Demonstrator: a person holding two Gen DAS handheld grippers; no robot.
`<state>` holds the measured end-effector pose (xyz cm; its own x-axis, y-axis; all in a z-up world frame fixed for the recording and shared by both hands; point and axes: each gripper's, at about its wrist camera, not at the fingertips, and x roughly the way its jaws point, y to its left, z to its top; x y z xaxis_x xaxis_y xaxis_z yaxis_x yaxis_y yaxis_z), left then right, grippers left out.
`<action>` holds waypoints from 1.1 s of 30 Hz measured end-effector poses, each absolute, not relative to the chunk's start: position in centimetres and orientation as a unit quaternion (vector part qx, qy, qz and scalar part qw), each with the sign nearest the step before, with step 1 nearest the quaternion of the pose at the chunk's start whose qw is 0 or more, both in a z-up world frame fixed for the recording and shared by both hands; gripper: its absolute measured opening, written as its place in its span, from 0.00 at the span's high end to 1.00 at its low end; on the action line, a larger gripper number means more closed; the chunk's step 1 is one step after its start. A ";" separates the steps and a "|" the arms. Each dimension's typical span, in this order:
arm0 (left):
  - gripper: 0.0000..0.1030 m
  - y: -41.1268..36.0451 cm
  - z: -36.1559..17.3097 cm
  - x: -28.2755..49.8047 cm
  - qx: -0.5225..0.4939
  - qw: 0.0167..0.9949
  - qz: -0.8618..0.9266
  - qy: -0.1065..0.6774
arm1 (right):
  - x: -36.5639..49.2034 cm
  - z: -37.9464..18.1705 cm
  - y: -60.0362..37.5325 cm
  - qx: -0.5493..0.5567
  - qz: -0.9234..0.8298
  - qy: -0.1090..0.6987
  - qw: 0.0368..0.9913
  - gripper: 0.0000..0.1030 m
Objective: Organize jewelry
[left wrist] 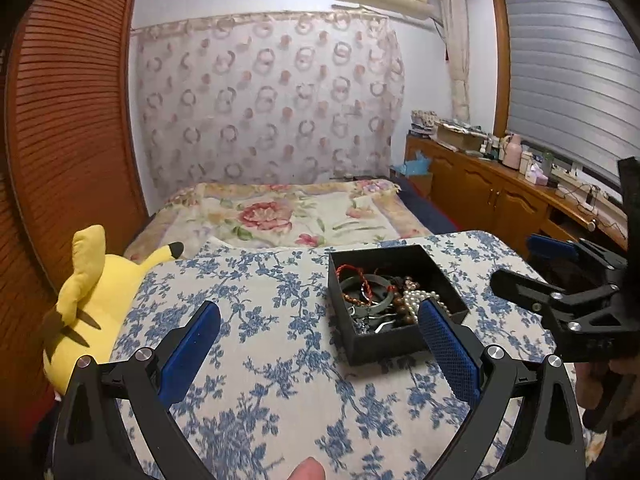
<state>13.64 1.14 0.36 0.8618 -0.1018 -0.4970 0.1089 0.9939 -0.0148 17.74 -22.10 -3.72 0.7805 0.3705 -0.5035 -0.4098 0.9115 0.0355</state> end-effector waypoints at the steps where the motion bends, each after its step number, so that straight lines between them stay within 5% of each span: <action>1: 0.07 1.1 0.5 13.2 0.005 0.965 -0.053 0.256 | 17.1 -3.5 -22.4 -0.033 0.204 0.256 0.944 0.02; 33: 0.07 0.2 0.8 4.9 0.006 0.969 -0.035 0.245 | 6.7 -3.6 -27.3 0.005 0.140 0.209 0.968 0.02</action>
